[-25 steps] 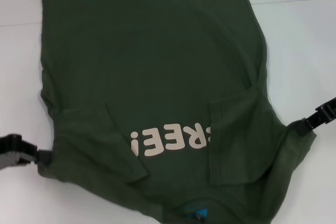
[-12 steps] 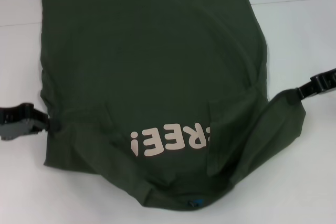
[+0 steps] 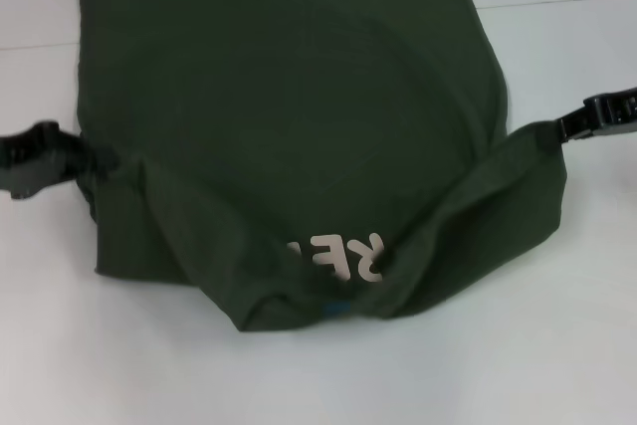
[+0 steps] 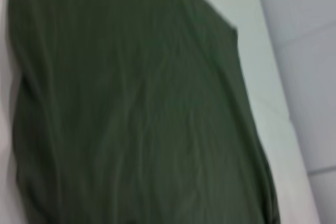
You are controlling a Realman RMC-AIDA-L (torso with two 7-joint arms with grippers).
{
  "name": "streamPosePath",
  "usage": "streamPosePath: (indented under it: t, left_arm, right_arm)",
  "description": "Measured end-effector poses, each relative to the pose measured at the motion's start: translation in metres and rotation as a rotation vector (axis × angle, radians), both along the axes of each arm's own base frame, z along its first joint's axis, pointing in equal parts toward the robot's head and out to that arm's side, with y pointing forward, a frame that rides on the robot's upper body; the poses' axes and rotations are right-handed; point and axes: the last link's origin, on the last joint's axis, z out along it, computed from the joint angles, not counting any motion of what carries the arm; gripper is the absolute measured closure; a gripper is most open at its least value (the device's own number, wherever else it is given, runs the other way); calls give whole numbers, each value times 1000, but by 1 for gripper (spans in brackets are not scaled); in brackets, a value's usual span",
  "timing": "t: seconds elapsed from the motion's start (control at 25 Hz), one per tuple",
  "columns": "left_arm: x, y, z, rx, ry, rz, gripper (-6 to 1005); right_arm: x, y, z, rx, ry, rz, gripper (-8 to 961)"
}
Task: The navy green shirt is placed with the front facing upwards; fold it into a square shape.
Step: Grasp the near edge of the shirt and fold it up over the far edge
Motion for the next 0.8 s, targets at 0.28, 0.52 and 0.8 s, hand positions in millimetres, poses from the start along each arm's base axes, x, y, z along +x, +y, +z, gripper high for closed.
streamPosePath:
  t: [0.28, 0.52, 0.8]
  left_arm:
    - [2, 19, -4, 103, -23, 23, 995]
    - [7, 29, -11, 144, -15, 10, 995]
    - [7, 35, -7, 179, -4, 14, 995]
  right_arm:
    - [9, 7, 4, 111, 15, -29, 917]
    - [14, 9, 6, 192, 57, -40, 918]
    - [15, 13, 3, 223, 51, -40, 918]
